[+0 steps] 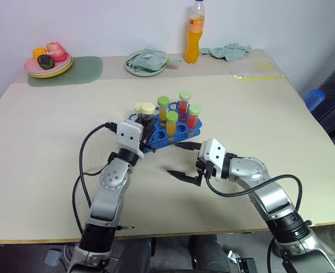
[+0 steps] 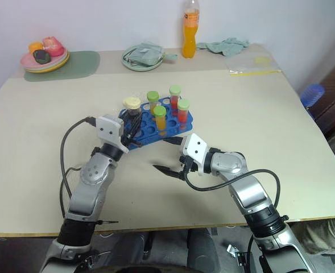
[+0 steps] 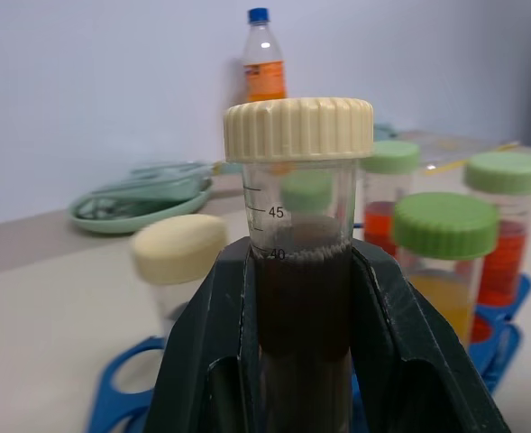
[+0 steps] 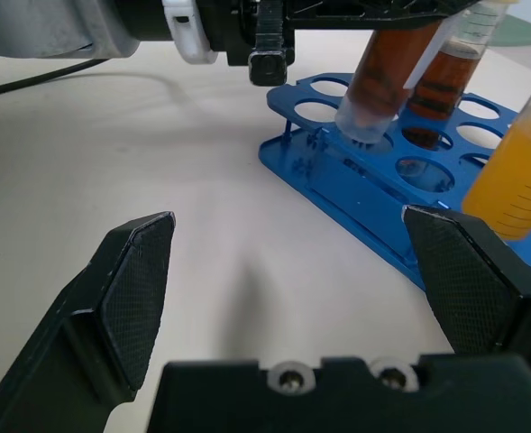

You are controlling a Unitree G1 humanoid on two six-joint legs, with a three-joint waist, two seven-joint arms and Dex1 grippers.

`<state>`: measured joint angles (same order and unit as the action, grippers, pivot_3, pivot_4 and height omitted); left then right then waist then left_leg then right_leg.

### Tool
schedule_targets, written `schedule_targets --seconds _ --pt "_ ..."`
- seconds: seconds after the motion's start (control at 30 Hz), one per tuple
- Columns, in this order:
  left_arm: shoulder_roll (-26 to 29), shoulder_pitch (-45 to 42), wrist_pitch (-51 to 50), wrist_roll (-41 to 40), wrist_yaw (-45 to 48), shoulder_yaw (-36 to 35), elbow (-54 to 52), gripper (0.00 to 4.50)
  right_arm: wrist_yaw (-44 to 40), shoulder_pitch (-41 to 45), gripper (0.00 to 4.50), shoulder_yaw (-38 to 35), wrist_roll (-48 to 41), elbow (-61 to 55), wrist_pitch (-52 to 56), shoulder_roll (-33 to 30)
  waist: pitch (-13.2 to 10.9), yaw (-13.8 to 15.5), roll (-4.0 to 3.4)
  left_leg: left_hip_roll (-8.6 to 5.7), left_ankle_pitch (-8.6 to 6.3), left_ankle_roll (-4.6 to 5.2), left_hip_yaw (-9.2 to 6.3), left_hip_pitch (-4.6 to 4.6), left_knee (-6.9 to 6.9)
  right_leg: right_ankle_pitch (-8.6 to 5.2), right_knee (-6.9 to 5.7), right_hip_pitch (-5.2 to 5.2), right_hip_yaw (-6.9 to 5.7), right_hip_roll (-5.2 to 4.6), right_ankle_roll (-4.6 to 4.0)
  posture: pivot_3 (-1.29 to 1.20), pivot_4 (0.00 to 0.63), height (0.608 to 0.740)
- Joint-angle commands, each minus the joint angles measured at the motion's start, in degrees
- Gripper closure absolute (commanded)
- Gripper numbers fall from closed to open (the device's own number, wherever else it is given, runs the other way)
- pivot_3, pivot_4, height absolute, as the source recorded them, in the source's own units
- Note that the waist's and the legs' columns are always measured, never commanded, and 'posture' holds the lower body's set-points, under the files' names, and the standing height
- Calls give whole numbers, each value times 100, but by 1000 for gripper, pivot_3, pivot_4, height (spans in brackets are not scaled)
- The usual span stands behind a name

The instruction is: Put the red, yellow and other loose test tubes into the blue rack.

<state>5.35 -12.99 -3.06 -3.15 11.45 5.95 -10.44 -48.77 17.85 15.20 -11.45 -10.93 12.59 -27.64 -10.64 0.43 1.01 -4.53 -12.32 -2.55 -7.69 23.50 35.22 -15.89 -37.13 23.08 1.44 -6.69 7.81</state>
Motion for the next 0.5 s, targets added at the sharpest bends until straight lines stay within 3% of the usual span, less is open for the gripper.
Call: schedule_targets --seconds 0.03,0.33,0.5 --pt "-65 -96 47 -153 132 1 33 3700 45 2 0 -69 -28 -228 -23 64 0 1 0 0 0 0 0 0 0 0 0 0 0 0 0 0 150 740" --pt "-31 -178 167 64 181 81 332 3700 72 0 0 -51 -38 -224 1 114 0 12 0 -1 0 0 0 0 1 0 0 -2 0 0 0 0 150 740" --pt "-93 -34 196 -95 215 -40 154 1366 128 11 0 -166 -80 -232 -1 110 0 12 0 -1 0 0 -1 0 1 0 1 -2 0 0 0 0 150 740"
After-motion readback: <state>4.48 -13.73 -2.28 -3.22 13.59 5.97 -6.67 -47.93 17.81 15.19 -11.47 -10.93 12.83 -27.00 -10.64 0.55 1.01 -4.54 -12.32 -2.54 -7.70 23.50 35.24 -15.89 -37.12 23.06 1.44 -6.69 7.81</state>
